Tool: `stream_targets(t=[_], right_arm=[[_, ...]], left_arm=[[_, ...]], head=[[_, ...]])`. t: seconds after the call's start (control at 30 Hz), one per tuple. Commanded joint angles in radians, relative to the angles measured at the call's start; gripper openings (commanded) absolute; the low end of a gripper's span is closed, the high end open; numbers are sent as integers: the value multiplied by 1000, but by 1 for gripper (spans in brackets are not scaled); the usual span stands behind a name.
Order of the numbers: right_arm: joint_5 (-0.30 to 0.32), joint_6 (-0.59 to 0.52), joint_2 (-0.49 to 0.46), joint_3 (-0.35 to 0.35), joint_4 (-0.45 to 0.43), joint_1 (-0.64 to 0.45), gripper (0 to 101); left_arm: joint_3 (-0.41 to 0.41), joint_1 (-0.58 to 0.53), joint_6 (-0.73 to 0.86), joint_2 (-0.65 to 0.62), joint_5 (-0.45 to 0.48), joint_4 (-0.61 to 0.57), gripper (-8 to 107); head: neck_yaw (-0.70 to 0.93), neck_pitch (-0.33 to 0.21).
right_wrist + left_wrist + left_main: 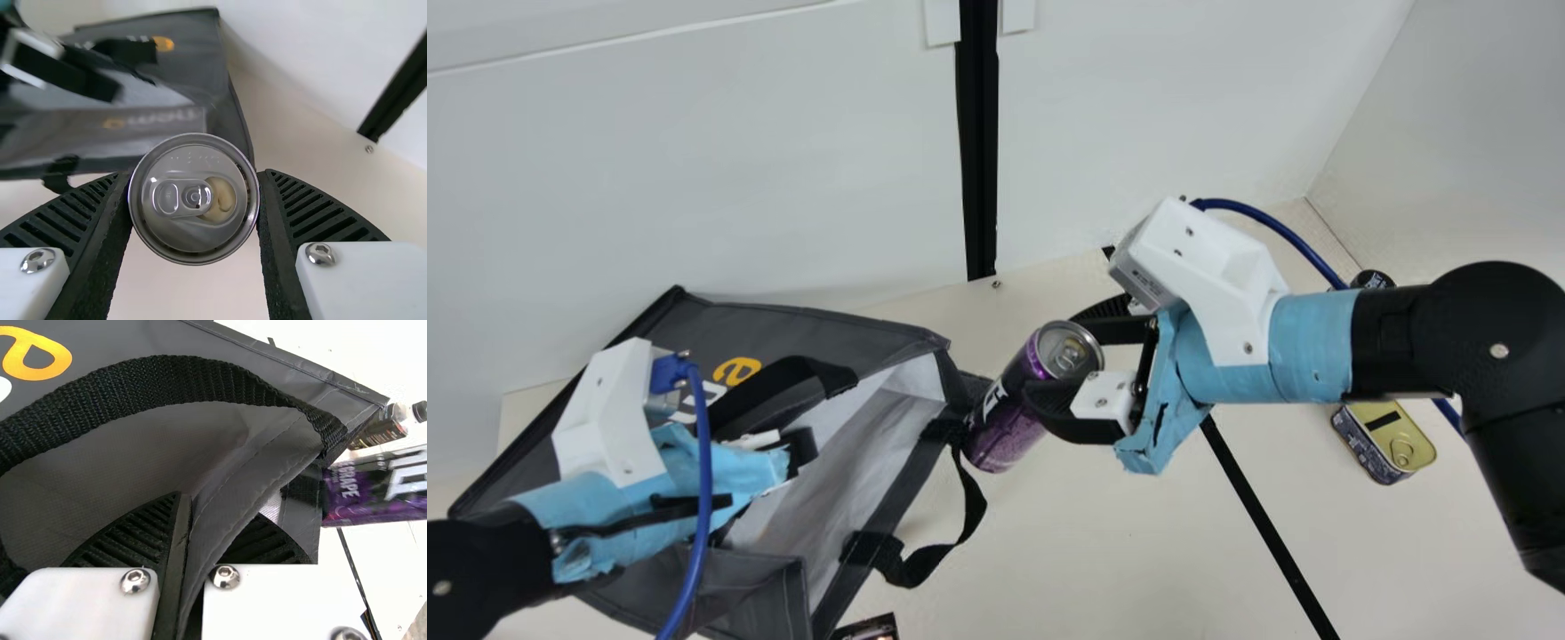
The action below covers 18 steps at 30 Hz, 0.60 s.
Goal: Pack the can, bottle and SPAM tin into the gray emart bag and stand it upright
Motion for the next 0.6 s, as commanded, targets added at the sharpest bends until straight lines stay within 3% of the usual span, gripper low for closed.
stream_targets(t=[0.0,0.33,0.57], right_arm=[[-2,28,-3,-22,11,18,0],[-2,143,-31,-113,30,106,0],[-2,168,-42,-118,33,145,0]], left_arm=[[0,0,0,0,0,0,-8],[0,0,0,0,0,0,-8],[0,0,0,0,0,0,-8]], head=[[-1,-23],[-1,-23],[-1,-23]])
